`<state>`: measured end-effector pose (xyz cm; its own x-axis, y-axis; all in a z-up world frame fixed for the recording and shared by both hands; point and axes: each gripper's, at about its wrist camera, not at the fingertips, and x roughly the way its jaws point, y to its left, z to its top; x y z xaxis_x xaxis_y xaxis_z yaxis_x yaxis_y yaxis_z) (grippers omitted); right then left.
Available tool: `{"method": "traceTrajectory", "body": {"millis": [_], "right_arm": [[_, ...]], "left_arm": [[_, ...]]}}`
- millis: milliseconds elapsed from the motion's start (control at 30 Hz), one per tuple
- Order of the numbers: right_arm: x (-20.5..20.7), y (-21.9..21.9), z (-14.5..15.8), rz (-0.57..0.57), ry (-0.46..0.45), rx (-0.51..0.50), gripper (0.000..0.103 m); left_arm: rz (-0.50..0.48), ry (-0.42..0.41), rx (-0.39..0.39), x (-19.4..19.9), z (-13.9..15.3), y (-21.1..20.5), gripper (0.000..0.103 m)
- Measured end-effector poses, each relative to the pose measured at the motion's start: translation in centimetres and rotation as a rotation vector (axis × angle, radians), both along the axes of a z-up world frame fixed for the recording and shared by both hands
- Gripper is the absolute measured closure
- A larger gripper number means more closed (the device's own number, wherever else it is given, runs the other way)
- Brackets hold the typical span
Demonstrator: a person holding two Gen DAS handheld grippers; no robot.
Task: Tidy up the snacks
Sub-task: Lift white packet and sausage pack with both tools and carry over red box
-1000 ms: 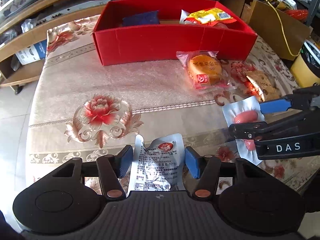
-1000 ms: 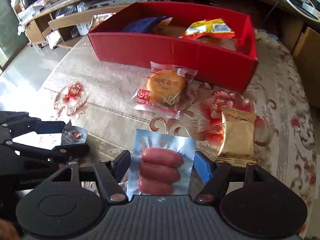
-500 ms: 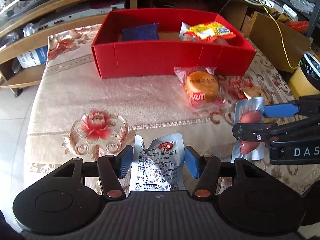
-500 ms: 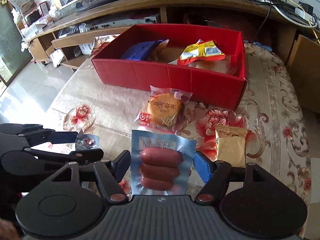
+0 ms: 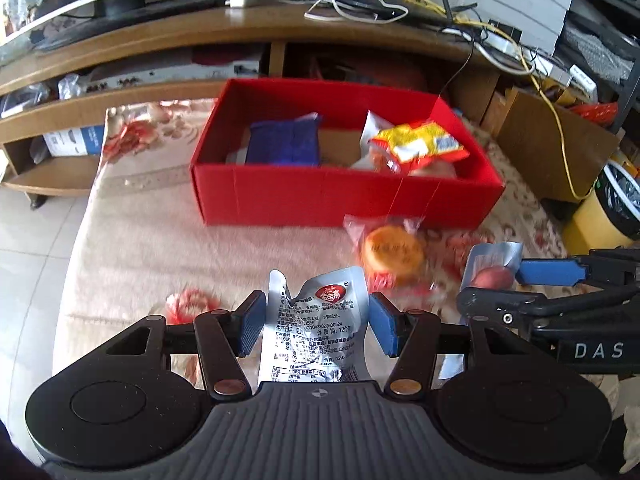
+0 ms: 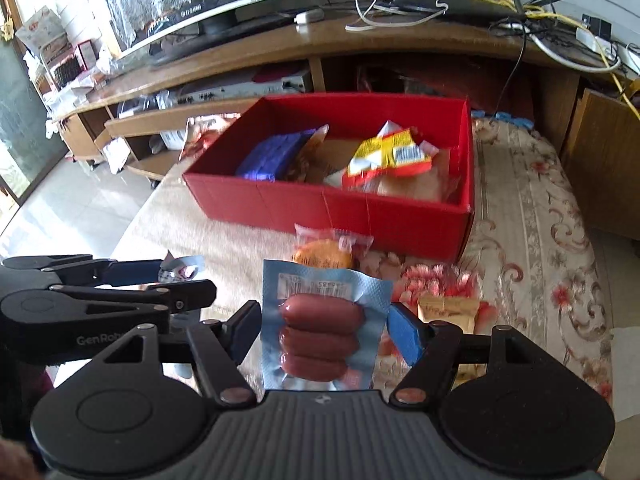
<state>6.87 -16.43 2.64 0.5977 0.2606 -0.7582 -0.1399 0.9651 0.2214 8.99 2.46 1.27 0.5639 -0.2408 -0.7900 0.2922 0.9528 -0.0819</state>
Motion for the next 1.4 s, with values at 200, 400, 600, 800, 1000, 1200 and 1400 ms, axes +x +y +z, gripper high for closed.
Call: {"method": "traceTrajectory", "body": {"millis": [200,400,600,800,1000,1200,1400], "right_arm": [[1.2,-0.7,1.1,-0.02,-0.033,0.013,0.034],[2.6,-1.7,2.1,-0.045,-0.06,0.032,0.034],[4.6,-2.8,3.0,-0.069,-0.086,0.048,0.034],[7.3,-3.7,3.8,-0.091,-0.111,0.063,0.034],[10.1,-4.5,3.7,-0.103,-0.112,0.069,0.034],[12.6,-5.0,2.9,-0.11,-0.098,0.069,0.034],[14.4,-5.0,2.0,-0.112,-0.082,0.063,0.034]], "left_arm": [[-0.003,-0.033,-0.015,1.1,1.2,-1.3,0.04],[-0.003,-0.056,-0.02,2.7,1.8,-2.5,0.04],[0.009,-0.081,-0.029,4.7,2.7,-3.5,0.04],[0.018,-0.11,-0.032,7.2,3.7,-4.4,0.04],[0.026,-0.117,-0.034,9.8,3.7,-5.2,0.04],[0.039,-0.113,-0.023,12.2,3.1,-5.6,0.04],[0.053,-0.1,-0.013,13.9,2.3,-5.9,0.04]]}}
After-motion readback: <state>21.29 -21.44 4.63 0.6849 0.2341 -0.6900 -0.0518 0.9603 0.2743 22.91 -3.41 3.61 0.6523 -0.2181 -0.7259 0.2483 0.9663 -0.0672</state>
